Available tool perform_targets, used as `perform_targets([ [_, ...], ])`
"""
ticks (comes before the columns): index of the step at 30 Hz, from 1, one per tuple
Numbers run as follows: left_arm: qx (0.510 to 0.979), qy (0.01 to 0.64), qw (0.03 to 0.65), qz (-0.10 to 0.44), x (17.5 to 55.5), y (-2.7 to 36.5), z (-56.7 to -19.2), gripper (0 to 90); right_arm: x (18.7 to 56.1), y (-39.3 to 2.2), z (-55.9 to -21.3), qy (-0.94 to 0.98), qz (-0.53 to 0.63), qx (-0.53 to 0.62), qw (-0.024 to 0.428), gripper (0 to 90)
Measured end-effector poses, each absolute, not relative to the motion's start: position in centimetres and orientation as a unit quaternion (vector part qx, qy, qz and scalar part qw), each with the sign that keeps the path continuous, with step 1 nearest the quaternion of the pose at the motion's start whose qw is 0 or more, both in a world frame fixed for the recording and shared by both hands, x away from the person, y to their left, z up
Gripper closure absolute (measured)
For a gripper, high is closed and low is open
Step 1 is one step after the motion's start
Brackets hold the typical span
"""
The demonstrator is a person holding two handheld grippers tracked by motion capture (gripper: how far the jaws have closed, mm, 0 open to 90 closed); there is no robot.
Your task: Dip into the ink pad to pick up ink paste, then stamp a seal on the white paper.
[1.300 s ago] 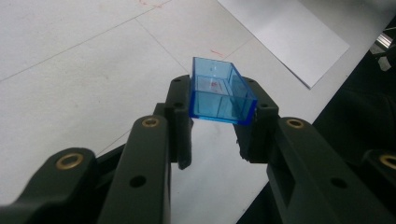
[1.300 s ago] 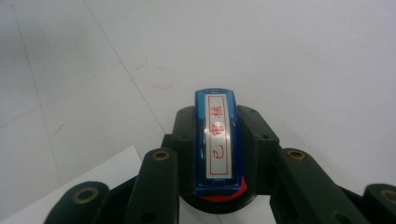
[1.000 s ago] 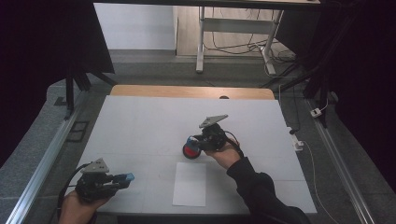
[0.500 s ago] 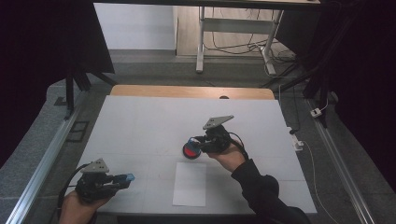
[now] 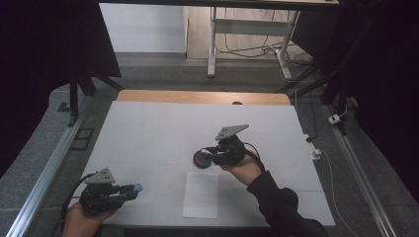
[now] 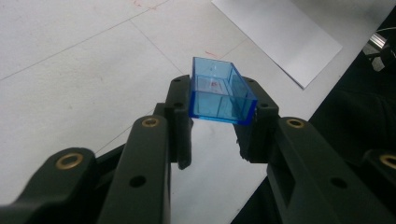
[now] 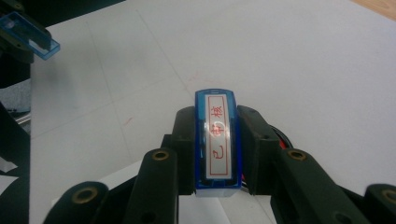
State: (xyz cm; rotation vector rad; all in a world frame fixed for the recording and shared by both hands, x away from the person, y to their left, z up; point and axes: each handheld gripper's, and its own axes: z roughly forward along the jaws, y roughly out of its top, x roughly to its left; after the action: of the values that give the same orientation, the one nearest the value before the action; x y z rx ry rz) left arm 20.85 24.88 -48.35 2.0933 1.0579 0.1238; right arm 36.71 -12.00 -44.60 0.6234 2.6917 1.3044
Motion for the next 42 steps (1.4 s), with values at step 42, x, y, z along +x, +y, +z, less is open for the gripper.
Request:
perform_targets([
  [42,0.822,0.413,0.39,0.048,20.8,24.9,-48.3,68.2,32.0,-12.4,-44.9,0.897,0.408,0.166,0.04,70.1],
])
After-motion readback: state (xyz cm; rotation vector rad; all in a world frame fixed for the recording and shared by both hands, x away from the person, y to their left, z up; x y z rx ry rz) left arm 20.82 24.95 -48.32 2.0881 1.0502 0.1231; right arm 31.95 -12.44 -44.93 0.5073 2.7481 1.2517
